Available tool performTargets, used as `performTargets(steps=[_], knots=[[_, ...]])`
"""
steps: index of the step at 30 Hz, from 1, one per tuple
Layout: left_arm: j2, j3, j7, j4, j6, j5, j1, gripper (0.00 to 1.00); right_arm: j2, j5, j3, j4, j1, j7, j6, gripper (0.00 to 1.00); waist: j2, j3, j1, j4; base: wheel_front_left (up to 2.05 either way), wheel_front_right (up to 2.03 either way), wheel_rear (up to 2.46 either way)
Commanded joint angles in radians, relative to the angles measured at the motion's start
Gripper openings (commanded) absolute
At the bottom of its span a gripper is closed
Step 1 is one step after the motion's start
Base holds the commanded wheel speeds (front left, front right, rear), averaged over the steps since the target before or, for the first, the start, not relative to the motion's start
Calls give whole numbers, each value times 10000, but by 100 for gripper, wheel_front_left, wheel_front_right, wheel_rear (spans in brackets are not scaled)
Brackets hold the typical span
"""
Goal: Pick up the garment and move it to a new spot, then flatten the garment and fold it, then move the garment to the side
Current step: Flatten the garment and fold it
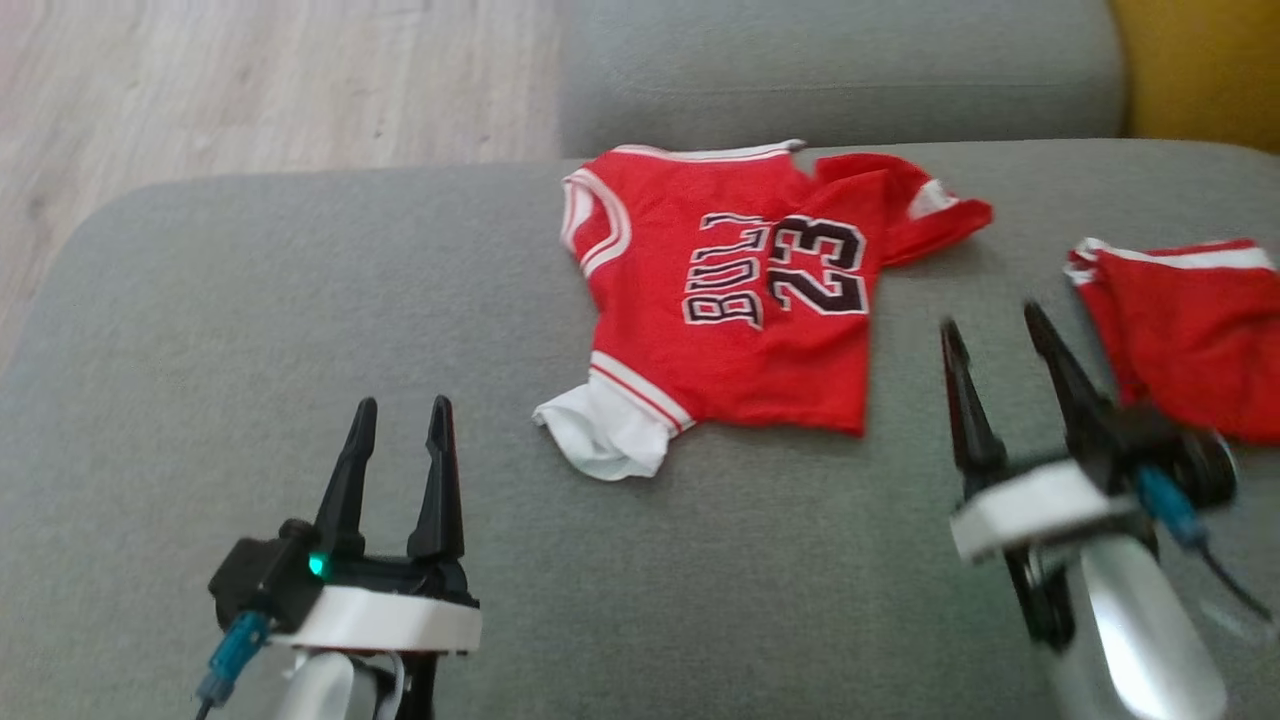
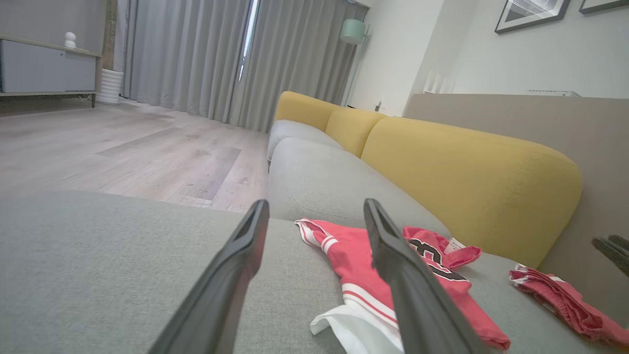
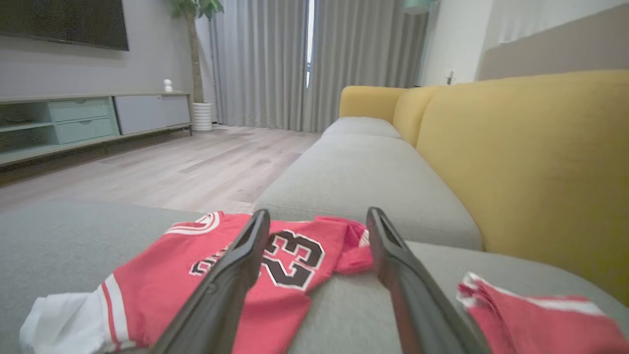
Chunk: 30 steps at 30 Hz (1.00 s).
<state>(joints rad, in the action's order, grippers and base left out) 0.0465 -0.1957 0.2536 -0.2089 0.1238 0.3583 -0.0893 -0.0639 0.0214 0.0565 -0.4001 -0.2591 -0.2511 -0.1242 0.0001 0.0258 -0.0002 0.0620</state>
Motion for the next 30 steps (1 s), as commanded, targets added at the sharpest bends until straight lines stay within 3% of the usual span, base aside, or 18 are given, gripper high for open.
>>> performTargets(steps=[1, 6, 15, 19, 30], knots=[[37, 301, 82, 316, 24, -62, -173, 100, 117, -63, 75, 758, 269, -106, -65, 100, -1, -136, 2, -259, 0, 0, 0], [37, 315, 82, 197, 10, 57, -102, 100, 133, -641, 91, 1572, 1445, -106, -65, 100, -1, -81, 2, -544, 0, 0, 0], [37, 211, 82, -293, -70, -62, -601, 100, 135, -760, 201, 2011, 1331, -106, -65, 100, -1, 301, 2, -842, 0, 0, 0], [37, -154, -72, -1301, -287, -247, -1247, 100, 136, -812, 207, 2120, 1180, -106, -65, 100, -1, 588, 2, -981, 0, 0, 0], [62, -684, -1817, -3966, -1047, -384, -3073, 100, 136, -980, 486, 2157, 981, -106, -65, 100, -1, 1108, 2, -1414, 0, 0, 0]])
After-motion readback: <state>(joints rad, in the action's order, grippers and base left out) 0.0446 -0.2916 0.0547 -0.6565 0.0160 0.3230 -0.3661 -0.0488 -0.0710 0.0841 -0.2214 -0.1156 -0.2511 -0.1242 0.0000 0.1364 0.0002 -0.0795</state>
